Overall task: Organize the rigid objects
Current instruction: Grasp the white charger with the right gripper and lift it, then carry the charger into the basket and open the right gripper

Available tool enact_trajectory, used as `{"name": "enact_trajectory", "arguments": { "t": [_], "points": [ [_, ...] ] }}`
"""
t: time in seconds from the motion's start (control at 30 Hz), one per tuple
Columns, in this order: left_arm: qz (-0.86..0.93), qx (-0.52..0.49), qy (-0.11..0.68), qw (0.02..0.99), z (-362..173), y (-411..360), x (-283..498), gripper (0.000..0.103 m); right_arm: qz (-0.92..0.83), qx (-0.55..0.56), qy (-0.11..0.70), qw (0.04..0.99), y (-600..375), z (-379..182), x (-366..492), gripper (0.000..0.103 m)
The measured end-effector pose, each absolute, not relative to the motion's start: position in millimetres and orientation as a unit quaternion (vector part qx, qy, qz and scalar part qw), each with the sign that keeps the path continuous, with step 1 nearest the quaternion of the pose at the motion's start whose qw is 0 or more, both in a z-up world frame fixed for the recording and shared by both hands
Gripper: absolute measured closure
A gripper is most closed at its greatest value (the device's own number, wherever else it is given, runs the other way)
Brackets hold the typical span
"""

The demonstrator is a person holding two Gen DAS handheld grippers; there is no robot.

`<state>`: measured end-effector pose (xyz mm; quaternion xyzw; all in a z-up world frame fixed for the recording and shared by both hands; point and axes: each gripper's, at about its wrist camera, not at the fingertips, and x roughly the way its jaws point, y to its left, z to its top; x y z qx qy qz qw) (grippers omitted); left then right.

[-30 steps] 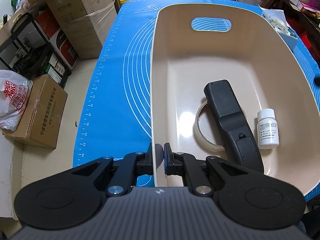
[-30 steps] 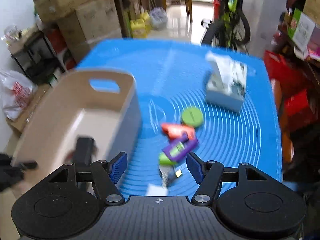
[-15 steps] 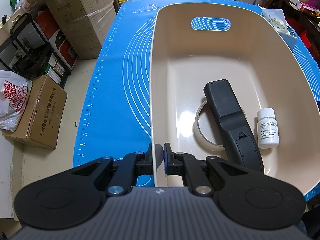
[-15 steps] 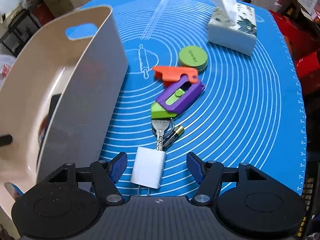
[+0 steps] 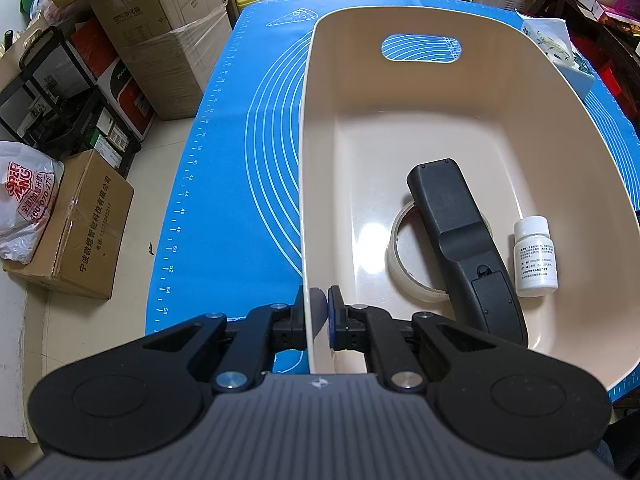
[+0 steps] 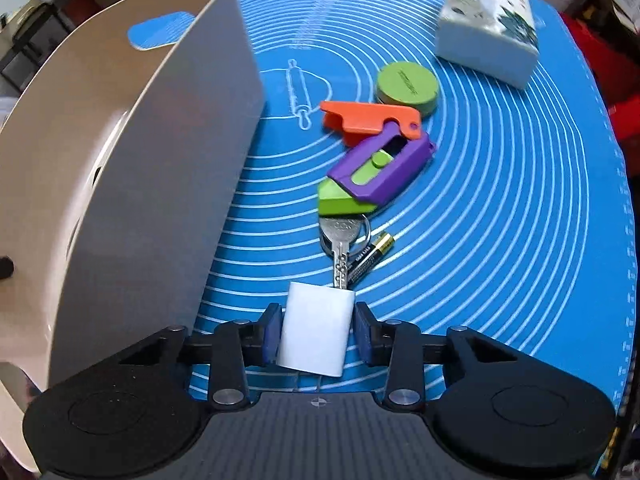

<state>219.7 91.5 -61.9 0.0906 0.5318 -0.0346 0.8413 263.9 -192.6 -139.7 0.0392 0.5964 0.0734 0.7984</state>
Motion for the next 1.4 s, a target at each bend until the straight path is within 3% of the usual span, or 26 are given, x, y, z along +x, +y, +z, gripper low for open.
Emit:
{"name": "enact_trajectory", "arguments": {
  "t": [0.57,1.0,1.4],
  "points": [
    [-0.033,0.091,0.532,0.841,-60.7,91.0,220.7,0.093,0.052,0.071,0.551,0.83,-211.1,-88.4,256.2,0.061],
    [-0.033,0.095,0.533,0.84,-60.7,91.3,220.8,0.093,0.096,0.1,0.398,0.907,-198.3,3.5,242.3,0.061],
    [-0.034,0.1,0.534,0.839,-61.3,90.3,220.8,0.093,0.172,0.021,0.422,0.89,-108.0,-25.5,256.6,0.061]
  ]
}}
